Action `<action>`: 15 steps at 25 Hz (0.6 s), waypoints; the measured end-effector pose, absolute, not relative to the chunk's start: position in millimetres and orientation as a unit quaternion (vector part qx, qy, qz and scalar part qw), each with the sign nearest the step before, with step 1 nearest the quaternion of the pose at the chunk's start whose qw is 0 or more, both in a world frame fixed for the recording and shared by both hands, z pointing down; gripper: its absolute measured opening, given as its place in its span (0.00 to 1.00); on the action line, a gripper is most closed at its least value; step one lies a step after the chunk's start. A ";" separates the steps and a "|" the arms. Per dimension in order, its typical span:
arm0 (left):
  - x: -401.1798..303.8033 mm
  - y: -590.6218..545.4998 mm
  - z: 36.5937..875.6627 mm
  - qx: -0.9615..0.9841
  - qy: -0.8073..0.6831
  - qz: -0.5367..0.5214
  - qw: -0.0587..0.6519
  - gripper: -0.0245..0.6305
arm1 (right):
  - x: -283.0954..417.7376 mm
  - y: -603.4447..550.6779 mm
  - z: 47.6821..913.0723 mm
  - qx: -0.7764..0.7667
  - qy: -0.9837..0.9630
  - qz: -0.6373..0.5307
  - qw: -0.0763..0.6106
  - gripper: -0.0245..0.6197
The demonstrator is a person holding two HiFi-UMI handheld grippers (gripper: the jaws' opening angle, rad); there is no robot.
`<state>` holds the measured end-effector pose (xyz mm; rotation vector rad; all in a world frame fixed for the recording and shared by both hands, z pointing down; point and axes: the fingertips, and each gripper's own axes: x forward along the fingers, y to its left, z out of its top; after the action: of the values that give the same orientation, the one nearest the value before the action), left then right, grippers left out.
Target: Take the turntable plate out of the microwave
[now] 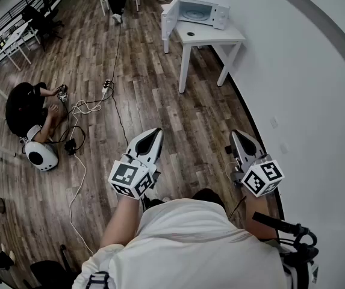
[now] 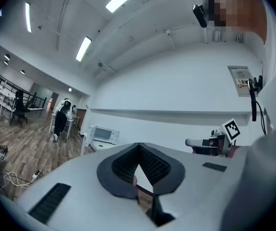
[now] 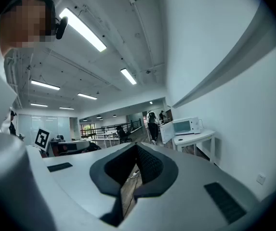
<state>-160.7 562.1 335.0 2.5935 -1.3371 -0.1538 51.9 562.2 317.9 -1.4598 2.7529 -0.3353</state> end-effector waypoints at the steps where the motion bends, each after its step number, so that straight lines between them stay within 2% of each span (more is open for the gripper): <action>1: -166.7 560.6 338.1 0.882 -0.455 -0.051 0.114 0.05 | 45.2 561.8 321.2 -0.465 0.879 -0.110 0.002 0.05; 15: -215.1 530.3 362.4 0.859 -0.492 -0.044 0.133 0.05 | 2.0 505.7 339.4 -0.438 0.890 -0.126 -0.016 0.05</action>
<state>-215.1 530.3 362.4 2.4909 -1.4282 -0.1276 2.0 505.7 339.4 -1.3905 2.8259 -0.3987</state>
